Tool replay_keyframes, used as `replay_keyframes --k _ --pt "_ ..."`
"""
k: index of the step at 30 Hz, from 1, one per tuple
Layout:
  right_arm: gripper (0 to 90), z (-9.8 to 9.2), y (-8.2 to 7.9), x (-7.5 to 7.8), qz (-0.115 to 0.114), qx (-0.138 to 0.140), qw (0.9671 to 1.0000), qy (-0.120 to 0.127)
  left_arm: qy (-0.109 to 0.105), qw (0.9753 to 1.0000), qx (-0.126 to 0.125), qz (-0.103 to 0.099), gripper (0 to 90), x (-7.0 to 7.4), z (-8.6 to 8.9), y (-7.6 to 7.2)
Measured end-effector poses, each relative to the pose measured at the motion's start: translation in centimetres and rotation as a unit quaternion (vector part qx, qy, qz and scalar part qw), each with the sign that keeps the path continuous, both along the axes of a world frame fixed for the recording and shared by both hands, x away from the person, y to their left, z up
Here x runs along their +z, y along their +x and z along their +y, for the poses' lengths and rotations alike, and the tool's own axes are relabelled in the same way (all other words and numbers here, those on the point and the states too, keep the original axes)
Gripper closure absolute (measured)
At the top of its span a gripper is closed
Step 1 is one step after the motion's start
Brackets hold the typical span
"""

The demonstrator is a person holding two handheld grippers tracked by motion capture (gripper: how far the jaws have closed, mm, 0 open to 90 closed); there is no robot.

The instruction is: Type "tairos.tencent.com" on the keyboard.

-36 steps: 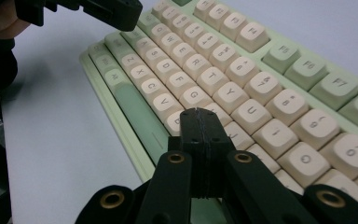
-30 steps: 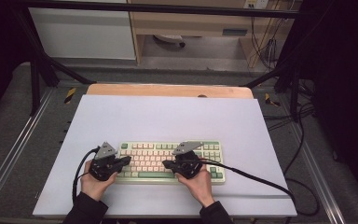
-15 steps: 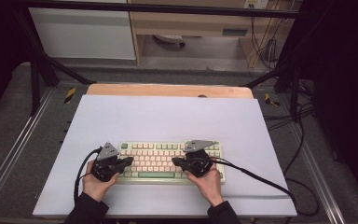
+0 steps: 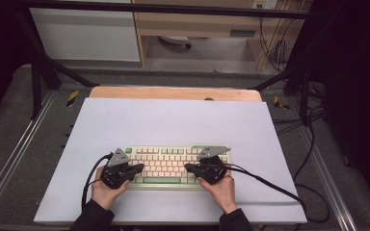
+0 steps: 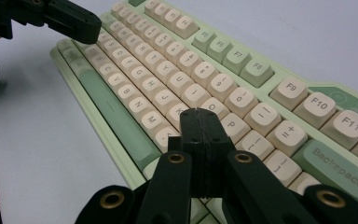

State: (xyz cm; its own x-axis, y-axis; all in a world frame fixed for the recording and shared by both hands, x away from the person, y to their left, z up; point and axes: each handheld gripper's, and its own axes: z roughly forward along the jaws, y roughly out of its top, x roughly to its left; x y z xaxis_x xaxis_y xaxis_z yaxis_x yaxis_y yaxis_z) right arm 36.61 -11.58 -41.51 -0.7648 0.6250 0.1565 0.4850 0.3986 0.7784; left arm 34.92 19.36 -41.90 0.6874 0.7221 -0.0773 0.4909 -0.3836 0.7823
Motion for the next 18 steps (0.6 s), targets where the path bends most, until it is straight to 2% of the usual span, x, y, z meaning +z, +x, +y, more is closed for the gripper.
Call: replay_keyframes --k 18 --pt "90.0 -0.5 -0.2 0.0 -0.003 -0.002 1.0 0.001 0.009 0.9998 -0.015 0.007 90.0 -0.6 -1.8 0.0"
